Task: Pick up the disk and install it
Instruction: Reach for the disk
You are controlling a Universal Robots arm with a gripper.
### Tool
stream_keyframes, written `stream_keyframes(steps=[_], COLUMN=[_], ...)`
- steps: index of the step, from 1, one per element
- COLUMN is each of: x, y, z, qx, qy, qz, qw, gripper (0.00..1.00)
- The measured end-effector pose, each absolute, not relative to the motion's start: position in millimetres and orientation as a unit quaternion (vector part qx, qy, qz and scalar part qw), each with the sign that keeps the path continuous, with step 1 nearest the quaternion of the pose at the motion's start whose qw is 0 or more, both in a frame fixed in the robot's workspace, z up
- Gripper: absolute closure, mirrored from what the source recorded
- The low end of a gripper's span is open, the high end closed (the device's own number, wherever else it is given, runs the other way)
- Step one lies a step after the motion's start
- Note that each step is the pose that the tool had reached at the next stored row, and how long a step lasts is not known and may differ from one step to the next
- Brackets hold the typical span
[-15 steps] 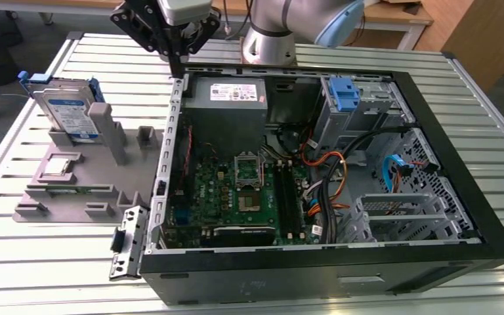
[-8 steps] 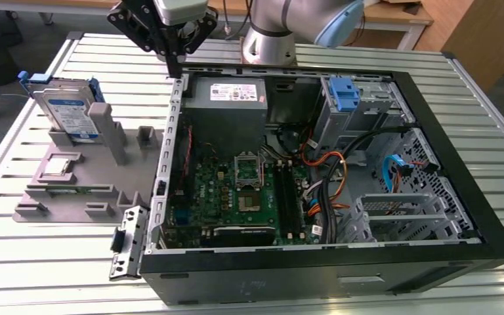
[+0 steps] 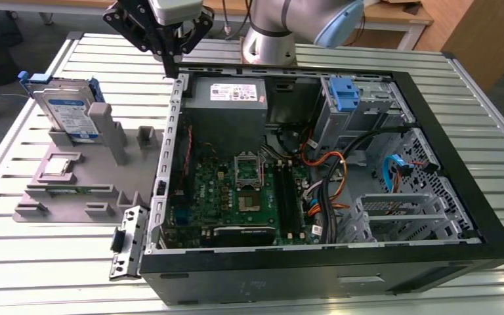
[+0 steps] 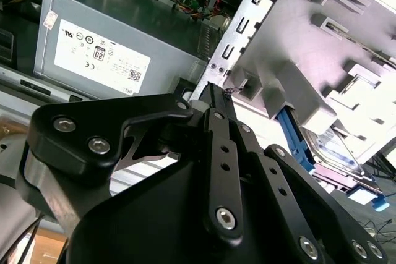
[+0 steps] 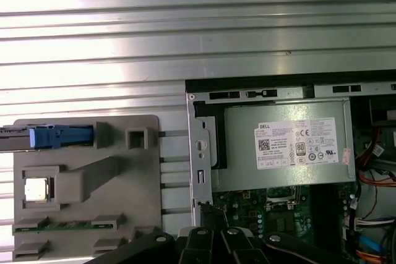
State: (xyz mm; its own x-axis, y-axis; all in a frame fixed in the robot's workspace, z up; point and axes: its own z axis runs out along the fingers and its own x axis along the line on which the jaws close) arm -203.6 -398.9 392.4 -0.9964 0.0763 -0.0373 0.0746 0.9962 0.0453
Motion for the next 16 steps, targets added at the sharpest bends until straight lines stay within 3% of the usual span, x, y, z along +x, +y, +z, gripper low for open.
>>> stream_keyframes(steps=[16], x=[-211.9], y=[-398.9], z=[392.4], qx=[0.038], qy=[0.999], qz=[0.022], qw=[0.019], gripper=[0.9])
